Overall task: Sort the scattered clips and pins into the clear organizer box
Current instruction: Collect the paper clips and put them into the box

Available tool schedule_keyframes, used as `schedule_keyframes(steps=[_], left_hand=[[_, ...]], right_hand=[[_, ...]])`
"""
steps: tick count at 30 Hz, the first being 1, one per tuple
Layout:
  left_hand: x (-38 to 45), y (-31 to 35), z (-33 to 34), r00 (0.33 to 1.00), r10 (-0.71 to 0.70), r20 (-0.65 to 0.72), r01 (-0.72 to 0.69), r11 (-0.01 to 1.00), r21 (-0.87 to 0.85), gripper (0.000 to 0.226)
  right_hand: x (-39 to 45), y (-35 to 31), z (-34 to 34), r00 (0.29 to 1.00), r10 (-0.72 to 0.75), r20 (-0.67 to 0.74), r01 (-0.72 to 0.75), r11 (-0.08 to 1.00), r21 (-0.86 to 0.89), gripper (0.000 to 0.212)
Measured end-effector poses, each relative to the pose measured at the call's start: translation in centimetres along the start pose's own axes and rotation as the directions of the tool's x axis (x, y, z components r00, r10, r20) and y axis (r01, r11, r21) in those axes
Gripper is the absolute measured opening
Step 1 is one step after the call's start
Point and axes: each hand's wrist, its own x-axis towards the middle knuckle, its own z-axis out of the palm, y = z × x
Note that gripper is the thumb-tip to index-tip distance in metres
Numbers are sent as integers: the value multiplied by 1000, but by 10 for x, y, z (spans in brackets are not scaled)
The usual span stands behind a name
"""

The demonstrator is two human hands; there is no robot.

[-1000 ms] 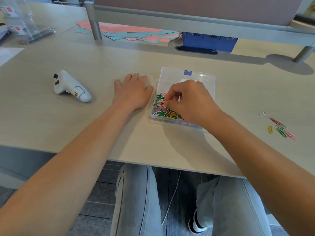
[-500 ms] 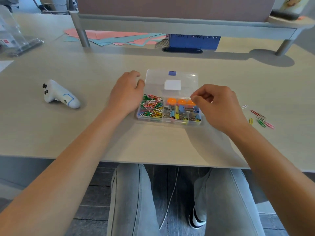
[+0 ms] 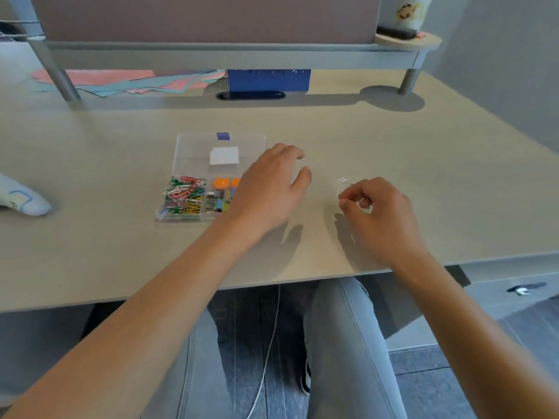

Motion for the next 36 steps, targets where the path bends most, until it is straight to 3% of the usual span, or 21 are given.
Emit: schedule_keyframes(steps=[4,8,11,15,20,24,30,33,36], left_hand=[[8,35,43,986,61,154,-63,998,11,36],[8,38,76,955,62,289,-124,972,200,30],[7,36,84,963,27,268,-78,980,183,25],[7,33,78,984,-102,146,104,994,-9,35],[6,30,61,970,-244,12,243,959,-147,44],[2,21,57,963,-264,-47,250,948,-198,43],[-1,16,62,977,-202,-62,191,971,-142,36],[-1,18,67,991,-128,-49,125,991,-54,30],[-1,27,73,997,-69,36,66,996,61,31]], right_hand=[[-11,37,-26,997,63,-35,-68,986,-154,29],[-20,52,-42,992,102,77,-75,953,-294,56],[-16,53,-38,975,108,194,-21,914,-406,82],[3,49,-18,954,131,269,12,882,-471,106],[41,34,9,938,32,345,133,887,-442,95],[62,31,17,873,-120,473,324,868,-376,66],[34,44,-4,818,-233,526,439,844,-308,59],[17,50,-15,830,-241,503,406,880,-248,60],[14,56,-25,951,-149,270,133,988,76,51]])
